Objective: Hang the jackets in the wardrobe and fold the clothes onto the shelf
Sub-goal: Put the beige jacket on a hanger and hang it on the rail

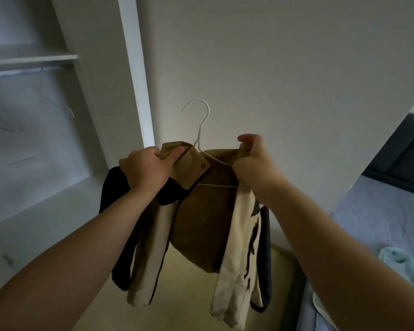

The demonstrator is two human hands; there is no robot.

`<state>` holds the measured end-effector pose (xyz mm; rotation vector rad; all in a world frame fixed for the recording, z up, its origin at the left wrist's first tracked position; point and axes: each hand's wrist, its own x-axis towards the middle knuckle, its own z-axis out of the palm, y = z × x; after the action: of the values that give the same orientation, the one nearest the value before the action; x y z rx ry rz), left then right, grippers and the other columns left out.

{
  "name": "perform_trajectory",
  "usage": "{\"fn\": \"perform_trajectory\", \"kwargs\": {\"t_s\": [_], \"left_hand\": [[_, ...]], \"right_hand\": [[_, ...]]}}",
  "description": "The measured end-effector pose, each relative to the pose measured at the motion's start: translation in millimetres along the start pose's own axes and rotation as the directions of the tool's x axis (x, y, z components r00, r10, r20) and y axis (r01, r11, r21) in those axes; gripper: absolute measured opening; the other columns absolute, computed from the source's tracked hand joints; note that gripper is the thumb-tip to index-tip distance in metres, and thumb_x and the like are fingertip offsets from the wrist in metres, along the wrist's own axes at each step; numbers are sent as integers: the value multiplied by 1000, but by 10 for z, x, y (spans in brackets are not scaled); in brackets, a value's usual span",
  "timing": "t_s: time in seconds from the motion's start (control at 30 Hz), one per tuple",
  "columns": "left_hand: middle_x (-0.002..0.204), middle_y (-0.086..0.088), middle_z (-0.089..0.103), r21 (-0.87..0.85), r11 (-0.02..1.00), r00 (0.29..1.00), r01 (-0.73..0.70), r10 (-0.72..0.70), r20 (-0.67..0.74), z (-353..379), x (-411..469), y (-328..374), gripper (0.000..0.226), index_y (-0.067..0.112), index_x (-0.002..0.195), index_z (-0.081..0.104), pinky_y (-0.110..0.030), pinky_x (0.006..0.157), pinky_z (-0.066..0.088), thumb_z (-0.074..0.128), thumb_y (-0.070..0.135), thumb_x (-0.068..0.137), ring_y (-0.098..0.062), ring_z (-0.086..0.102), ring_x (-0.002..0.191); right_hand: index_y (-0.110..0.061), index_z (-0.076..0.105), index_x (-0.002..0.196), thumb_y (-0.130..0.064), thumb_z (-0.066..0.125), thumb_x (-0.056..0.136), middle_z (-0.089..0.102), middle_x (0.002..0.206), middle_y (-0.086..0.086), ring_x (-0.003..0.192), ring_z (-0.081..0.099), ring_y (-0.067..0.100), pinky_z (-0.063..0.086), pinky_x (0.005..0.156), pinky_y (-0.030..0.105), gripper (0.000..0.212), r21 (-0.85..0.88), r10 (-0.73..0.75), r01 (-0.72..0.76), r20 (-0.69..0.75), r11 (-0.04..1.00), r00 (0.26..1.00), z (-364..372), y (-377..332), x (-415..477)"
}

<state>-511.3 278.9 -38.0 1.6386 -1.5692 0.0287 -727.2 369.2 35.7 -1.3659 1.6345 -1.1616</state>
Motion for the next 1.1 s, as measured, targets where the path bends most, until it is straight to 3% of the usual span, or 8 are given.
{"fn": "perform_trajectory", "kwargs": {"t_s": [0.17,0.27,0.33,0.4,0.5,0.7,0.87,1.1], "left_hand": [[47,5,39,-171,981,995,88,-78,63,-77,182,-341,72,18,51,37,-31,58,32,53,86,70,-18,42,48],[49,4,43,-197,969,988,148,-135,74,-143,277,-660,75,15,55,44,-30,53,32,48,89,65,-16,45,49],[51,2,46,-217,962,985,166,-153,74,-170,344,-855,79,10,58,49,-30,52,33,47,89,64,-17,47,50],[52,0,49,-239,957,985,164,-147,86,-195,428,-1009,81,7,60,52,-29,50,33,48,88,65,-15,48,51],[49,3,48,-236,966,993,110,-98,62,-244,563,-1191,75,14,55,49,-25,47,32,49,87,67,-9,47,47],[47,8,41,-108,986,990,-126,132,54,-343,800,-1589,53,24,54,36,-21,49,28,51,67,82,-10,43,46],[46,8,42,-94,995,999,43,-45,-28,-475,1055,-2121,56,22,51,41,-26,54,34,53,69,79,-12,46,48],[51,4,41,-6,975,975,221,-221,-24,-508,1488,-2983,58,20,53,37,-40,62,45,57,68,80,-20,47,53]], "right_hand": [[-38,30,146,-26,79,77,41,141,0,127,49,22,48,105,41,86,-85,-187,250,448,964,874,475,60,107],[-27,58,129,-22,73,88,63,123,-12,114,60,4,52,99,36,45,-107,-432,462,223,880,874,573,155,317],[-28,58,125,-26,69,90,60,126,-11,117,55,7,50,101,40,37,-411,-572,548,75,728,817,700,253,486],[-26,48,136,-48,59,94,56,132,-1,124,51,21,43,105,46,48,-681,-488,429,119,594,865,896,311,640],[-21,51,114,-64,35,98,66,97,0,84,62,23,46,73,37,48,-780,-264,318,203,538,943,1211,321,851],[-24,47,113,-39,37,104,63,87,-1,71,56,18,42,58,34,20,-619,-413,585,415,524,810,1896,189,1112],[-30,41,103,-62,51,92,52,81,-14,72,51,3,36,56,21,36,-481,-278,476,426,736,861,2437,116,1594],[-22,53,73,-56,46,98,60,74,-2,71,60,17,42,68,27,43,-451,-179,626,703,636,688,3542,83,2271]]}}
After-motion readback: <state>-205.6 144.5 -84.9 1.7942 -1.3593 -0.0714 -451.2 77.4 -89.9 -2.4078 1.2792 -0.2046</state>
